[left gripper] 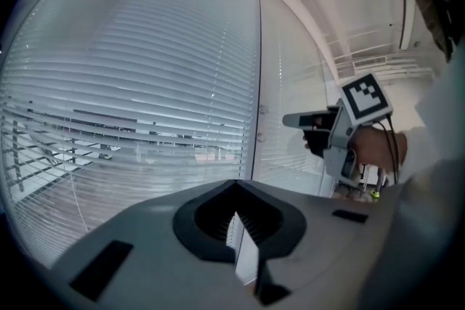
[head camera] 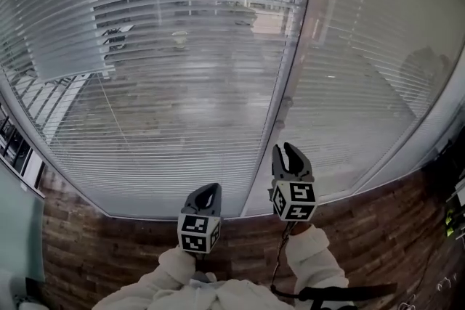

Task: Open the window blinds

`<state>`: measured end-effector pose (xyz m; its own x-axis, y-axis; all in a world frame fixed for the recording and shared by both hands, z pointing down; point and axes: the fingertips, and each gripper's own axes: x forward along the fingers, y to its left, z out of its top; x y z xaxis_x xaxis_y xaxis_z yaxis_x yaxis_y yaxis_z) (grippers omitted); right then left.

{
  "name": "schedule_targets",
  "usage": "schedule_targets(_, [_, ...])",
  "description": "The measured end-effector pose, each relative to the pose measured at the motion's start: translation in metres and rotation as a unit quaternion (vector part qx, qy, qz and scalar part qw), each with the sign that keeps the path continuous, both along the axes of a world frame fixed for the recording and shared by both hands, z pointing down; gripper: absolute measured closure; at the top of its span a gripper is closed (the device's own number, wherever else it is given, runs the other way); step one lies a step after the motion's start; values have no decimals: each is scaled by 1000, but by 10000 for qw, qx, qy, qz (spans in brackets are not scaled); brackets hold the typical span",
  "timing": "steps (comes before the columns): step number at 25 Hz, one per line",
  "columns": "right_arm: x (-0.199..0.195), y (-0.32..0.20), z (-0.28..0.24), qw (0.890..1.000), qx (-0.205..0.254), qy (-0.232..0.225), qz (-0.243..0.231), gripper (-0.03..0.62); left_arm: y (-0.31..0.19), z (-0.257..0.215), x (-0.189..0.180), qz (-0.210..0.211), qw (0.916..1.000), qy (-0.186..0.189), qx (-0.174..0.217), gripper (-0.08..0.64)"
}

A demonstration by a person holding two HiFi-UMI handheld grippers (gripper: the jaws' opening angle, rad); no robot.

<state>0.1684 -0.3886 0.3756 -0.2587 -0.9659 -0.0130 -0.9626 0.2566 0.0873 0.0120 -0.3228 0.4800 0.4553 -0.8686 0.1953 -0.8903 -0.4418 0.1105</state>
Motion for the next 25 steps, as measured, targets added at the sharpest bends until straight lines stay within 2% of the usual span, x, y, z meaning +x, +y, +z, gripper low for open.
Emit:
schedule_targets(3, [-18,19,35,9994,-289,-184,-57,533,12,-1,6,23,10000,45,14,561])
schedule_targets(5, [-28,31,50,9984,-448,-343,-102,546,21,2,7,11,10000,58,-36,561])
schedule_targets(12, [-46,62,71,9956,-718,-521,-293,557,42,8,2,-116,9998,92,-110,561])
schedule_targets(16, [-45,81,78,9906,-957,-922,-335,557,54,7,1,-183,9997,106,-76,561])
schedule_targets(25, [-62,128,58,9868,-809,-1236,-658,557,80,-10,-3,-266,9994,192,82,561])
